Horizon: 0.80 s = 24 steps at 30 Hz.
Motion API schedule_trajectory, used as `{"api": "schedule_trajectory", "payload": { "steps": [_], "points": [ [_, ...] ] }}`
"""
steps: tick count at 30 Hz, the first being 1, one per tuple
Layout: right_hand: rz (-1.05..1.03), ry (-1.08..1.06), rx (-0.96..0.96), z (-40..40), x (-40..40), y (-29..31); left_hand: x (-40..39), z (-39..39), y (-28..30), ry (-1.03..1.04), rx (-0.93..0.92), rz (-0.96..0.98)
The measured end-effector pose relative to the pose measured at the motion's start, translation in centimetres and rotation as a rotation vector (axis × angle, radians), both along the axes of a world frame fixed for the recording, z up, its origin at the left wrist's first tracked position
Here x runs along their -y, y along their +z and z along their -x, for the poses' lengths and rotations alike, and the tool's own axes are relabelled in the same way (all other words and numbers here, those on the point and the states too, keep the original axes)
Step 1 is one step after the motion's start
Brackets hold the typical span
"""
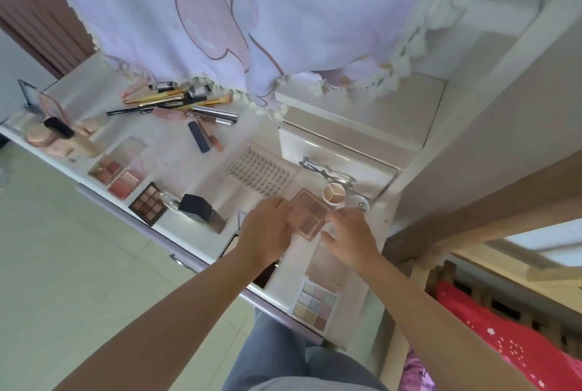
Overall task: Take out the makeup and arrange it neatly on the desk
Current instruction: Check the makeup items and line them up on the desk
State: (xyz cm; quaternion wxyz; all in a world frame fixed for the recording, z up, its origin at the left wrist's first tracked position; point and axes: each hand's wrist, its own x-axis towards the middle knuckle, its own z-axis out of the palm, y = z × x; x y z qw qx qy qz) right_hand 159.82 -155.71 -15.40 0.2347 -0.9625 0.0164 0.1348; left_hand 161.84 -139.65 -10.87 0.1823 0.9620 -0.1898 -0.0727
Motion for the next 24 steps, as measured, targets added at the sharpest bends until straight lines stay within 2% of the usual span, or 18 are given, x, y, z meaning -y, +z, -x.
{"api": "schedule_trajectory", "payload": {
  "steps": [2, 5, 11, 15, 18, 24],
  "points": [
    [0.1, -0.001, -0.037, -1.0, -1.4, 0.0, -1.8, 0.3, -0.3, 0.099, -0.085, -0.092],
    [0.262, -0.017, -0.063, -1.7, -3.2, 0.3, -3.4, 0.7, -0.4, 0.153, -0.126, -0.11],
    [0.375, -0.053, -0.088, -1.9, -5.0, 0.2, -4.4, 0.4, -0.4, 0.087, -0.149, -0.12],
    [0.345, -0.124, -0.174, -1.6, -5.3, 0.0, -4.3, 0.1, -0.7, 0.016, -0.212, -0.073],
    [0.337, -0.153, -0.171, -1.3, -5.2, -0.1, -4.1, 0.2, -0.8, 0.017, -0.197, 0.08],
    [0.18, -0.294, -0.167, -1.7, -4.4, 2.0, -4.3, -1.2, 0.5, -0.037, -0.243, 0.106]
  ]
}}
